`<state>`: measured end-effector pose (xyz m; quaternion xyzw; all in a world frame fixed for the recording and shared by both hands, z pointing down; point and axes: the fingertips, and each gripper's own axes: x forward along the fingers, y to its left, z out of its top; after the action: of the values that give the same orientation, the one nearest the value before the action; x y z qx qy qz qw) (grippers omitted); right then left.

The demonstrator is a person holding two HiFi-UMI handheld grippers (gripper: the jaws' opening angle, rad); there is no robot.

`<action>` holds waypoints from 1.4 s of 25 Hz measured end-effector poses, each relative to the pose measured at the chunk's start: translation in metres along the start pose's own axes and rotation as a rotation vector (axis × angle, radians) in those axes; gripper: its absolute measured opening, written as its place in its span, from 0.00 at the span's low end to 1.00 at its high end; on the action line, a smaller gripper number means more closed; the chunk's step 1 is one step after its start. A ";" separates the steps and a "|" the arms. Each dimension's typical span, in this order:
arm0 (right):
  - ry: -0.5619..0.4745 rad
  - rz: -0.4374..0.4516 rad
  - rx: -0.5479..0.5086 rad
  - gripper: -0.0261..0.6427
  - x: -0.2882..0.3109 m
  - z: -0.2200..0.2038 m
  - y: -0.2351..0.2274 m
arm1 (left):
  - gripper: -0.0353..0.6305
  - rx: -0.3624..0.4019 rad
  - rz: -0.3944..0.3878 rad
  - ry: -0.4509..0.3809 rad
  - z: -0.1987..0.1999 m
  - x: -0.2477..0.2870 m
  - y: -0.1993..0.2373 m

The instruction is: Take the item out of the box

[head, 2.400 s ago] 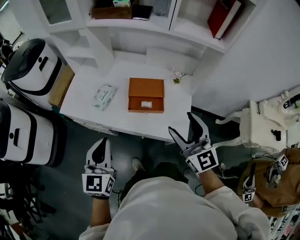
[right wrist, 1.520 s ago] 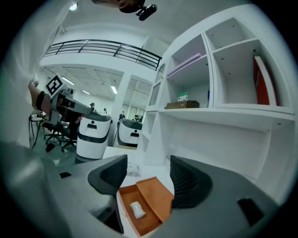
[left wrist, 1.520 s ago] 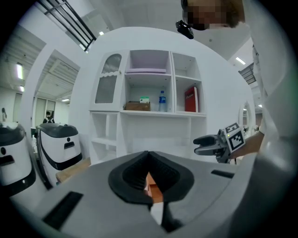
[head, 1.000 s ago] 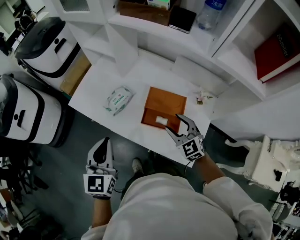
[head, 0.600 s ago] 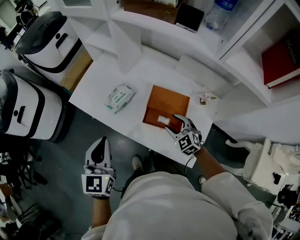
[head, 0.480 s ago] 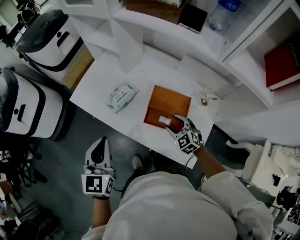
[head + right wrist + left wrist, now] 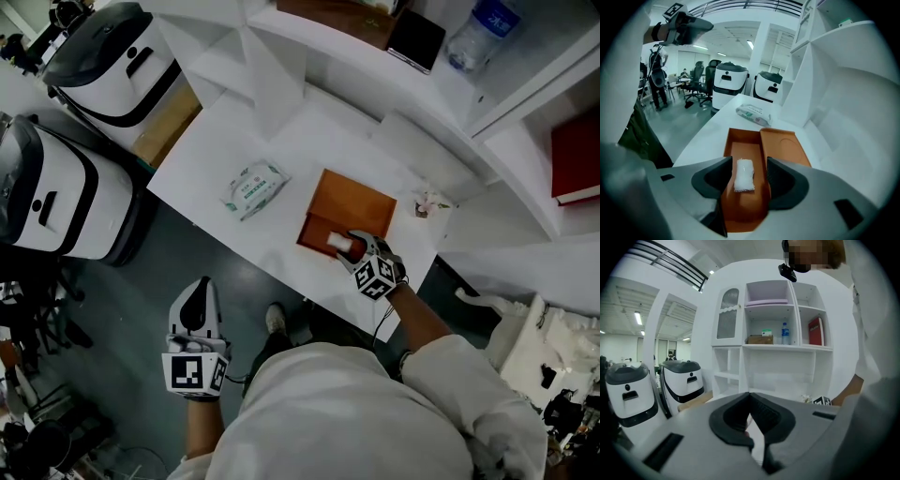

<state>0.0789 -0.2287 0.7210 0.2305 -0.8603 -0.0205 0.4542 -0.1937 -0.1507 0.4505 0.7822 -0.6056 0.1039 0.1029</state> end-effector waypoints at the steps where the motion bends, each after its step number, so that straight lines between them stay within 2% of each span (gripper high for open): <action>1: 0.013 0.011 -0.005 0.41 0.005 -0.003 0.002 | 0.06 -0.002 0.008 0.002 -0.001 -0.001 0.002; 16: 0.174 0.097 -0.013 0.39 0.049 -0.032 0.011 | 0.06 -0.028 0.086 0.025 -0.015 -0.014 0.022; 35: 0.303 0.115 0.011 0.31 0.072 -0.044 0.016 | 0.06 -0.035 0.112 0.038 -0.018 -0.023 0.039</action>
<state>0.0732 -0.2366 0.8064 0.1839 -0.7938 0.0450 0.5779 -0.2376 -0.1339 0.4625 0.7431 -0.6481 0.1138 0.1218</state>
